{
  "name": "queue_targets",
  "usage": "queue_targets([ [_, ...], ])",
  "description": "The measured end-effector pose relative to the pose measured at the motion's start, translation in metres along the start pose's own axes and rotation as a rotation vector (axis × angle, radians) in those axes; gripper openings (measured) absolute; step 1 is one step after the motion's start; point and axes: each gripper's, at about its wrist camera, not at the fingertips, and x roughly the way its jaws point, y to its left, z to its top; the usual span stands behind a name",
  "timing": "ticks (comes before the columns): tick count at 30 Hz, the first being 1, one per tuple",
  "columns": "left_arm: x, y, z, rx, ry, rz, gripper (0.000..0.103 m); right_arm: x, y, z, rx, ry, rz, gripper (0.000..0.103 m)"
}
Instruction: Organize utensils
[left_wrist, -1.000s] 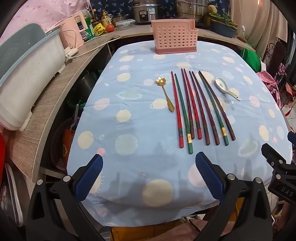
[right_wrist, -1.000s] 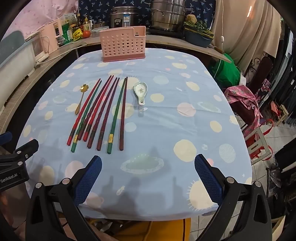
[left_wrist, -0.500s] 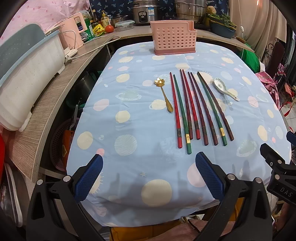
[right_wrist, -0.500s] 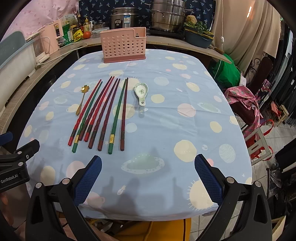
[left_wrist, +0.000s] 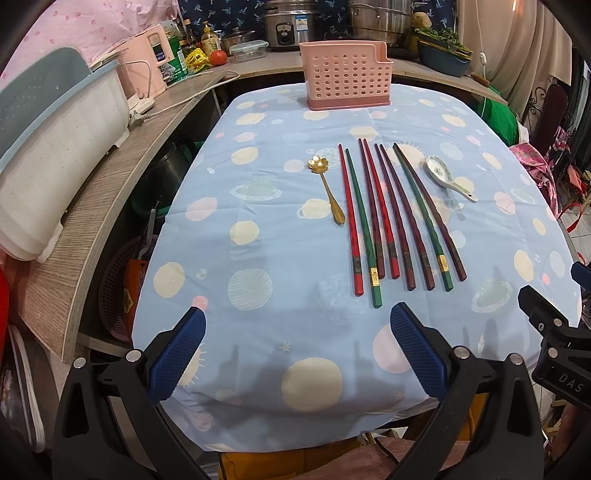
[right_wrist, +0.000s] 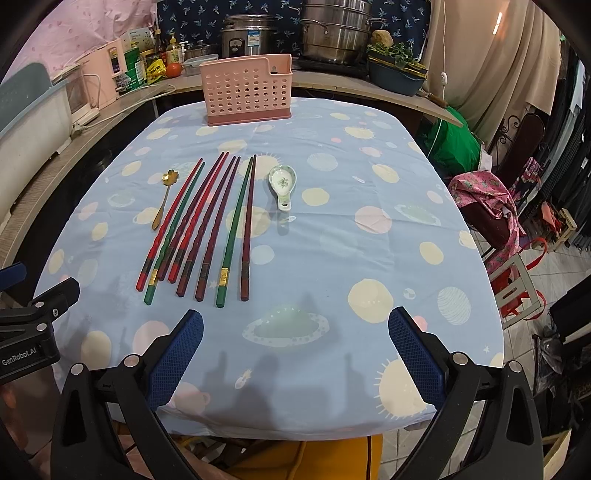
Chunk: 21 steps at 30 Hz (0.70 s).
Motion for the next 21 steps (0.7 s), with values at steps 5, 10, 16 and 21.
queue_targets([
  [5, 0.005, 0.0055, 0.0004, 0.001, 0.002, -0.005, 0.096, 0.0001, 0.0005, 0.0002, 0.0, 0.0, 0.0, 0.096],
  [10, 0.0035, 0.0046, 0.0011, 0.001, 0.002, -0.005, 0.096, 0.0, 0.0011, 0.0001, 0.0, 0.0, 0.001, 0.096],
  [16, 0.005, 0.005, 0.0006, 0.0, 0.001, -0.004, 0.096, -0.0001, 0.0012, 0.0003, 0.0, 0.0, 0.002, 0.096],
  [21, 0.005, 0.0052, 0.0005, 0.0, 0.001, -0.006, 0.096, -0.0001, 0.0013, 0.0004, -0.001, 0.001, 0.002, 0.096],
])
